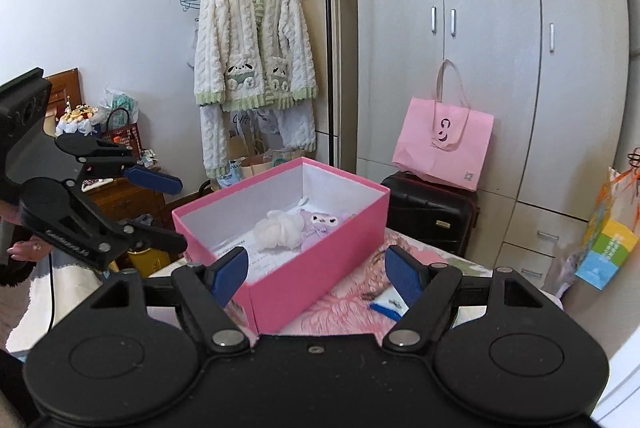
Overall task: Organize soft objects
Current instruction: 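Move both tools back to the table toward the cloth and green sponge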
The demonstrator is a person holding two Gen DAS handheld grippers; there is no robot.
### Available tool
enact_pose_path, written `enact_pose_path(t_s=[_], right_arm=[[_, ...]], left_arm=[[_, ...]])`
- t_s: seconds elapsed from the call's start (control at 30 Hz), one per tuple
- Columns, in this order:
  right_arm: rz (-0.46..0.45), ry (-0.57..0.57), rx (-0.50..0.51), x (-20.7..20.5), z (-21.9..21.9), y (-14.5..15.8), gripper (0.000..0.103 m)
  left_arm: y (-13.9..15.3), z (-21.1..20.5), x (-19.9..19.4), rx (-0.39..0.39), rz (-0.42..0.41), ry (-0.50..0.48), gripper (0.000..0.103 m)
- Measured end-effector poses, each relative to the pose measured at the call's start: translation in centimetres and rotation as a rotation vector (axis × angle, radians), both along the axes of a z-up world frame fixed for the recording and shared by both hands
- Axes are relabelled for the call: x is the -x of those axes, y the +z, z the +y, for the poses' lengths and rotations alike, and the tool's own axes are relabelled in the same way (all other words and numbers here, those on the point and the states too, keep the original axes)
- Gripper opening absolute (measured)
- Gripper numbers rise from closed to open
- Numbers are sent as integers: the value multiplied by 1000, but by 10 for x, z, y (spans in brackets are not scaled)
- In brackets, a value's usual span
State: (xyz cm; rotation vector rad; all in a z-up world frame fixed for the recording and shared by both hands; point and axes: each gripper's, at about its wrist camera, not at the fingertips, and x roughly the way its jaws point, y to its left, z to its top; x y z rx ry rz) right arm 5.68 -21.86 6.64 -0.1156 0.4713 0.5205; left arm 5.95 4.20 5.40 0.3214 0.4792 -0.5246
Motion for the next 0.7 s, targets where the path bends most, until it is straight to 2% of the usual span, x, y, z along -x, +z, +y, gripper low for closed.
enact_pose_path(t_s=[0.1,0.33,0.57,0.7], right_arm=[[-7,-5,11,16,-6,-6,80],[5,-18,18,41,-18,-29,80],[13,-100,45,40,-31,-57,80],[-11,-129,40,33,-42,-73,80]], left_arm=[[-8,-1,6,-20,-3,16,75],[-30,-11,15,-25,72,3,75],[-40,-39,12,-48,101,-35,75],[-42,-55,4,-47,90,-32,75]])
